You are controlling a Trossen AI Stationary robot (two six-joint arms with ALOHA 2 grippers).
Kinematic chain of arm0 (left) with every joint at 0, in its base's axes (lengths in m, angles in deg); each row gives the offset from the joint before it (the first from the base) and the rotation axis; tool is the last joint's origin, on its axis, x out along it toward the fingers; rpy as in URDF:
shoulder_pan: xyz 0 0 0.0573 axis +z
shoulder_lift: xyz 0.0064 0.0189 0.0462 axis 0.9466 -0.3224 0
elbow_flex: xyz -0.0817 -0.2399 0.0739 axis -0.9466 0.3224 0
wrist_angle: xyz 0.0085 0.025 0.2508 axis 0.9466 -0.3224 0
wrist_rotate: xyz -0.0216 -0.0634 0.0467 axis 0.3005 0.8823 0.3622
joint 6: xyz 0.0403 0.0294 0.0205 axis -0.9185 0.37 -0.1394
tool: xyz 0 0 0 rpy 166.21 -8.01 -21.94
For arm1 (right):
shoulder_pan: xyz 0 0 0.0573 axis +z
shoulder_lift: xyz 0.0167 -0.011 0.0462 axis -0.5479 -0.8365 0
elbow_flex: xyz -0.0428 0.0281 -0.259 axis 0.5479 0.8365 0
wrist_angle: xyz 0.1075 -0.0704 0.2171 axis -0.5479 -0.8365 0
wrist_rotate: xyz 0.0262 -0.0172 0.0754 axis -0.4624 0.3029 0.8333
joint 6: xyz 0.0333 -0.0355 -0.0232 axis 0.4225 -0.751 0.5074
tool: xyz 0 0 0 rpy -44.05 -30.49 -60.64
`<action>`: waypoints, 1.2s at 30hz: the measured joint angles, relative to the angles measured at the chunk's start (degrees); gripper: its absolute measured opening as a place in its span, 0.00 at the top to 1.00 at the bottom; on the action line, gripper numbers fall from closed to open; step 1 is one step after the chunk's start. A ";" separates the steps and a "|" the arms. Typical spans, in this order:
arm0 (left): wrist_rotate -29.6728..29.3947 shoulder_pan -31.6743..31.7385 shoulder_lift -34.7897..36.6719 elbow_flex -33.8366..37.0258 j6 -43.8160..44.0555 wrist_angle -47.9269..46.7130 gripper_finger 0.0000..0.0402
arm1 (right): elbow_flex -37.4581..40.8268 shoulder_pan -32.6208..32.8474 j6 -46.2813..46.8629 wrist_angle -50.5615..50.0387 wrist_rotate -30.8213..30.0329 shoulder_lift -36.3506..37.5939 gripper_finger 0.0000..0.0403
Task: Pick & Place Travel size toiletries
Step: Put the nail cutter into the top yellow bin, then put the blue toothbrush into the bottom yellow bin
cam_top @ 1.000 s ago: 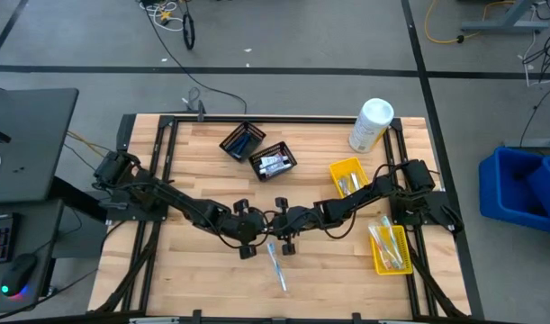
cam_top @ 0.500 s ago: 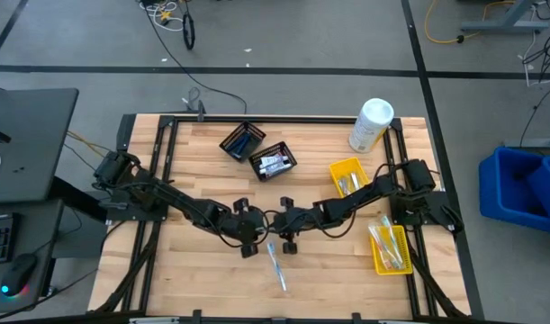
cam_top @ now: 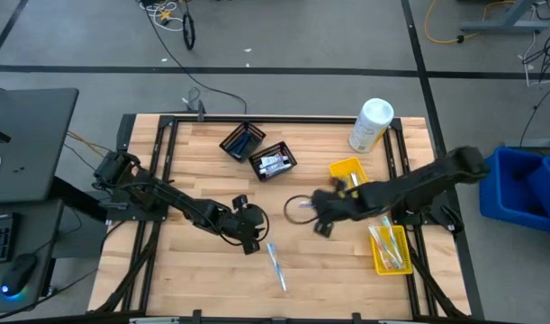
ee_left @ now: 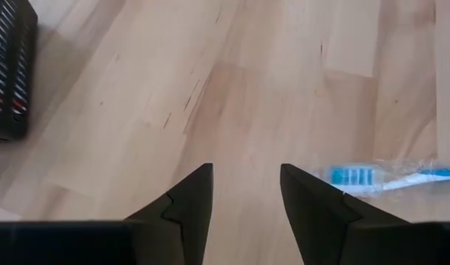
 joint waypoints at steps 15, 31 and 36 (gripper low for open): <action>0.16 0.00 0.00 0.00 -0.90 0.03 0.59 | 4.90 -3.13 44.81 -36.87 -16.38 10.27 0.83; 0.28 0.00 0.00 0.04 -0.68 0.01 0.58 | 21.88 -8.45 41.54 -14.33 -13.87 10.18 0.71; 0.22 -0.01 0.00 0.04 -0.68 0.02 0.58 | 20.84 -8.56 37.41 -12.19 -15.06 10.18 0.61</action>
